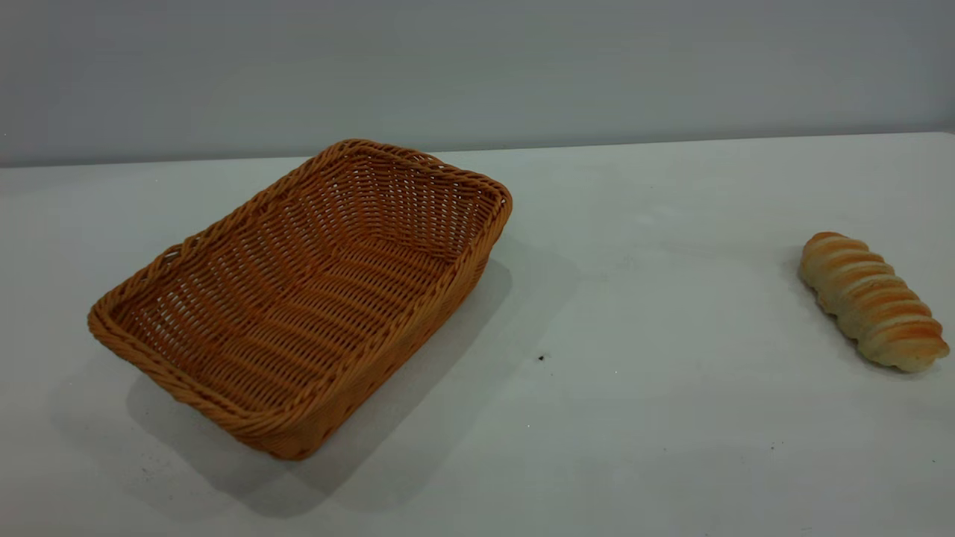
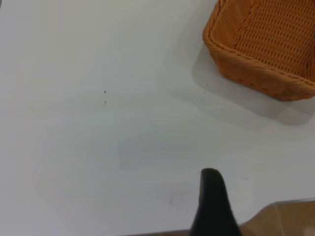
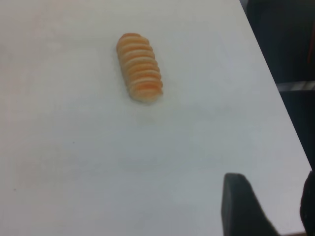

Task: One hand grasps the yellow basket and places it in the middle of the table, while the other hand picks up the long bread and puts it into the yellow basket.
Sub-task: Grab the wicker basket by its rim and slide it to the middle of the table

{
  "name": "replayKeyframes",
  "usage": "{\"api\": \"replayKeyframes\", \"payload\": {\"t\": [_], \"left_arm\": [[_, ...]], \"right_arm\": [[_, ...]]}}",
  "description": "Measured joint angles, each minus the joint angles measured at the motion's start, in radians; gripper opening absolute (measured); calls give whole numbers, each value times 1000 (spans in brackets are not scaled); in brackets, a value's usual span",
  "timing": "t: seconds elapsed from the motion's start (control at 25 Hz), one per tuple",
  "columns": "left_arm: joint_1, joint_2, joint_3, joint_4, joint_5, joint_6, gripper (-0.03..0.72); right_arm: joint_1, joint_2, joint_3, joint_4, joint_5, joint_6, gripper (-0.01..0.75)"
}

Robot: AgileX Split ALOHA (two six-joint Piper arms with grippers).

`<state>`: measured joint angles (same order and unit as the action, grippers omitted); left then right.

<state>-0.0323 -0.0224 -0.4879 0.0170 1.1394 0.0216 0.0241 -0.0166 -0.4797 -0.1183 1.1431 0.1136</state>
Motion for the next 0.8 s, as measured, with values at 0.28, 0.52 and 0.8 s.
{"api": "replayKeyframes", "payload": {"t": [0.28, 0.52, 0.8], "left_arm": [[0, 0, 0, 0, 0, 0, 569], [-16, 0, 0, 0, 0, 0, 569], [-33, 14, 0, 1, 0, -52, 545]], "right_arm": [[0, 0, 0, 0, 0, 0, 335], [90, 0, 0, 0, 0, 0, 335], [189, 0, 0, -23, -5, 0, 335]]}}
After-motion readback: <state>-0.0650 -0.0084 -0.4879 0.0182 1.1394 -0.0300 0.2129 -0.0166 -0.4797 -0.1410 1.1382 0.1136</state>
